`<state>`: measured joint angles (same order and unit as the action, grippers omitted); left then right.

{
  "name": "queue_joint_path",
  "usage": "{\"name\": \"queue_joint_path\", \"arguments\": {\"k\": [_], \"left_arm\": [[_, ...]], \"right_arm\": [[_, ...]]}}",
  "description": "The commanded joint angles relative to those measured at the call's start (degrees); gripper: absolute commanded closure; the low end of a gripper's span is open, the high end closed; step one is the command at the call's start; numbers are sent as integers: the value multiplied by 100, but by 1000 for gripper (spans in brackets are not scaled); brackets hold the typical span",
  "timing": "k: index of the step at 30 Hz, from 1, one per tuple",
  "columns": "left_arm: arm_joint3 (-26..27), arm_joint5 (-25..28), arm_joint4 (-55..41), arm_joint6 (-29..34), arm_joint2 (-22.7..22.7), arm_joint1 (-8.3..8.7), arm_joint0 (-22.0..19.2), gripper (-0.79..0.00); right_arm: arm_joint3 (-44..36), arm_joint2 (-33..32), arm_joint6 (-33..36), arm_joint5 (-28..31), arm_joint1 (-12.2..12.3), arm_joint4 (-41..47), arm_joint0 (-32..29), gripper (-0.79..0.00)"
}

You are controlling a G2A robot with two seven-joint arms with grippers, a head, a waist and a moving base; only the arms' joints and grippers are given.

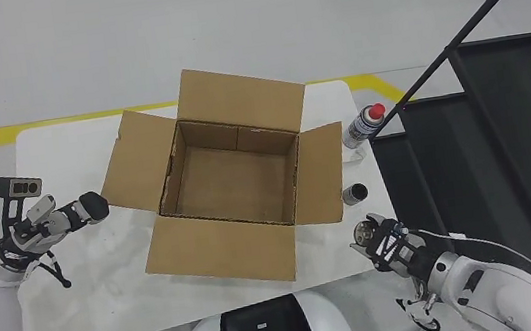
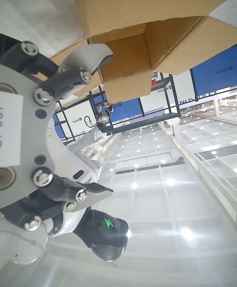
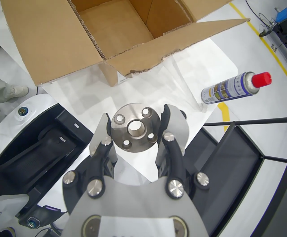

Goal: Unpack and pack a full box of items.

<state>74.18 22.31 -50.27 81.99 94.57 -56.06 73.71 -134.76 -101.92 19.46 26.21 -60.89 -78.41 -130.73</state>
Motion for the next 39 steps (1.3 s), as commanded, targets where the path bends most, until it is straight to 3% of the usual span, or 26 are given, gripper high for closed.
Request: {"name": "queue_joint_path", "arguments": {"k": [1,16,21,31,39], "left_arm": [[0,0,0,0,0,0,0,-785],[0,0,0,0,0,0,0,-785],[0,0,0,0,0,0,0,-785],[0,0,0,0,0,0,0,-785],[0,0,0,0,0,0,0,-785]], "right_arm": [[11,2,-5,2,0,0,3,0],[11,6,-27,-17,1,-20,54,0],[11,228,-310,68,18,-103,820,0],[11,1829,680,-281,-29,-720,2693,0],[11,1945,772,-364,-41,-745,2781,0]]}}
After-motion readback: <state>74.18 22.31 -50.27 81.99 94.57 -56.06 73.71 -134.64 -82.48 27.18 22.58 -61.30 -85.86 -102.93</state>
